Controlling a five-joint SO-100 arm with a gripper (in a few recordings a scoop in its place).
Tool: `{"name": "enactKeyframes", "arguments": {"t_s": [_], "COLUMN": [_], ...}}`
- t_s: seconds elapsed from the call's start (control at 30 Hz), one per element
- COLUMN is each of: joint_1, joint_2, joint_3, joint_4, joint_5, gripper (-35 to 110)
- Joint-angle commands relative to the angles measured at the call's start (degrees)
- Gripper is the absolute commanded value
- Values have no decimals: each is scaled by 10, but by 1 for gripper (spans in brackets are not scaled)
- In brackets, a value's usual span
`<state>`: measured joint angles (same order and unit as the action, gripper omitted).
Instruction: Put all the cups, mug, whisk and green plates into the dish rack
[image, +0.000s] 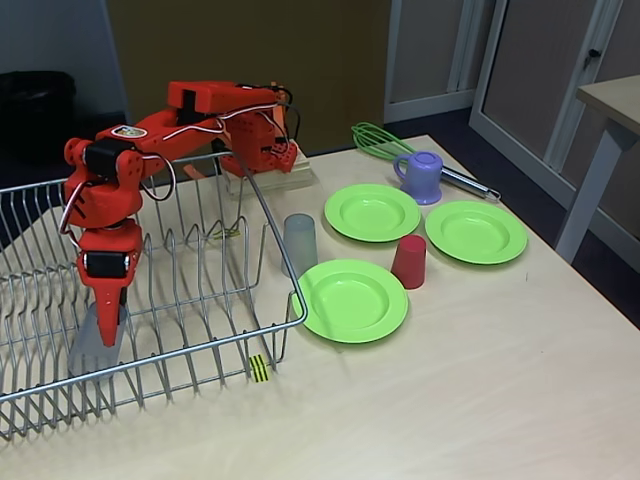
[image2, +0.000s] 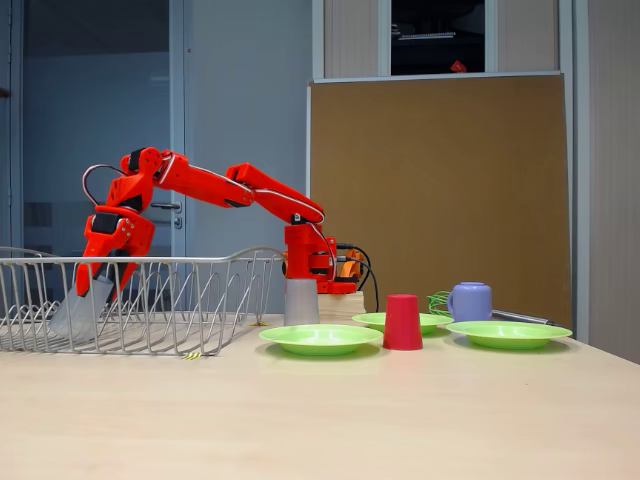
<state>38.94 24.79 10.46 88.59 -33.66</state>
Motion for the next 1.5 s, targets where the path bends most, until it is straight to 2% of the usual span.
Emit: {"name": "enactKeyframes", "arguments": {"t_s": [0.0,0.5,1.47], "joint_1": [12,18,30], "joint_2": [9,6,-5], "joint_3": [-2,-5,-59], "joint_4": [-2,4,4], "joint_5": [-7,-4,19], "gripper": [12,28,30]}}
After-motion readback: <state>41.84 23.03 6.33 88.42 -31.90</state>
